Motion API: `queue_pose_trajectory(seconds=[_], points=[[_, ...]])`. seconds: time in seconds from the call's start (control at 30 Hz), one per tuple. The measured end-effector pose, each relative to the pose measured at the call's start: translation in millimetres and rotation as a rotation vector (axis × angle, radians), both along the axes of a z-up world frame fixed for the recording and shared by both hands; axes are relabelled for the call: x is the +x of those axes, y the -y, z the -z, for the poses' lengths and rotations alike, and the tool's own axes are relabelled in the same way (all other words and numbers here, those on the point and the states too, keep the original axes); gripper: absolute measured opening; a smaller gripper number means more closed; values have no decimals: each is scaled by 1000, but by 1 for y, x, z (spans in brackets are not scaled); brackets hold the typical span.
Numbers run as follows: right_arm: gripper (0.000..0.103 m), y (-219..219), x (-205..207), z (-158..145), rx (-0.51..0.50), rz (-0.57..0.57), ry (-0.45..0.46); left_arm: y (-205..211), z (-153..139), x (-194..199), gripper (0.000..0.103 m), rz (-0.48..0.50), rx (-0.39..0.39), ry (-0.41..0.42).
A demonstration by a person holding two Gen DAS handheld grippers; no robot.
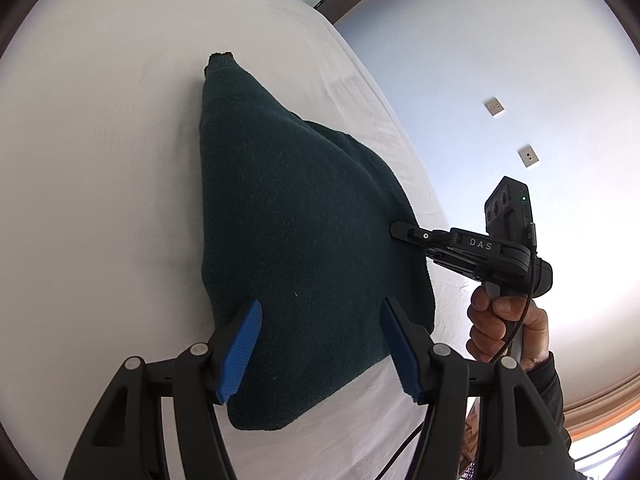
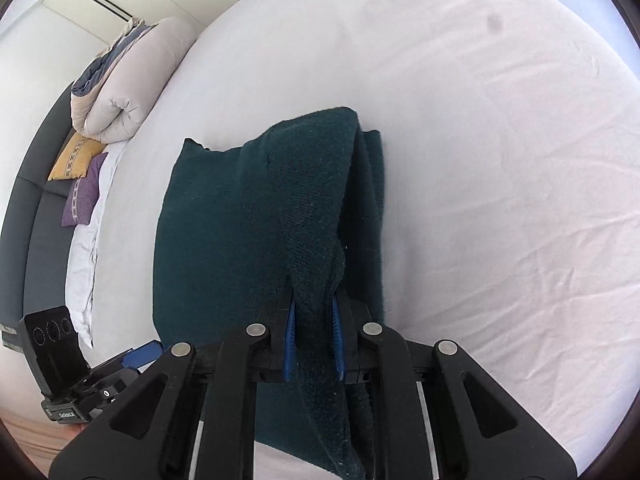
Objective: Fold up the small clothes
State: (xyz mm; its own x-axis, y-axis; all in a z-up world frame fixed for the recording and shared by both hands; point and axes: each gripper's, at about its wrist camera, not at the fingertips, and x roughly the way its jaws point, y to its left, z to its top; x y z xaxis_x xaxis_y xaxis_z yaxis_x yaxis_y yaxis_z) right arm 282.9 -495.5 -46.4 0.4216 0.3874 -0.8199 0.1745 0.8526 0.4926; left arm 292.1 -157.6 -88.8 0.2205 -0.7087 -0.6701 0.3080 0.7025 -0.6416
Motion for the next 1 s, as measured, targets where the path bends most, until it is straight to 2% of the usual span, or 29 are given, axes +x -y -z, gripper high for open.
queue_pose_trajectory(seconds=[0.17,0.33,0.4,0.47,0.57,0.63,0.73,0.8,0.83,0.9,0.93,1.0], points=[[14,9,4,21,-30,8,-4,11,6,1,63,6,11,-3],[15,-7,8,49,-41,20,8,12,5,-1,63,8,32,11],[20,-14,-1,47,-38,35,20,10,-1,-5,63,-1,49,32],[23,-17,-11,33,-77,56,29,8,-11,-9,63,-6,58,80],[23,-26,-34,9,-125,69,99,12,-22,-8,63,-27,89,151],[23,-40,-43,1,-146,33,142,19,-22,-6,63,-10,115,173],[23,-43,-51,13,-225,-4,116,34,-10,-3,63,13,194,211],[23,-42,-53,31,-225,1,83,40,6,-1,62,34,233,186],[23,-40,-56,35,-233,-3,99,43,11,-1,61,34,239,179],[23,-36,-59,36,-276,10,107,45,7,-1,61,39,254,190],[29,-31,-59,39,-268,23,78,44,2,0,61,36,250,192],[29,-20,-64,37,-203,46,77,38,-10,8,61,11,232,212]])
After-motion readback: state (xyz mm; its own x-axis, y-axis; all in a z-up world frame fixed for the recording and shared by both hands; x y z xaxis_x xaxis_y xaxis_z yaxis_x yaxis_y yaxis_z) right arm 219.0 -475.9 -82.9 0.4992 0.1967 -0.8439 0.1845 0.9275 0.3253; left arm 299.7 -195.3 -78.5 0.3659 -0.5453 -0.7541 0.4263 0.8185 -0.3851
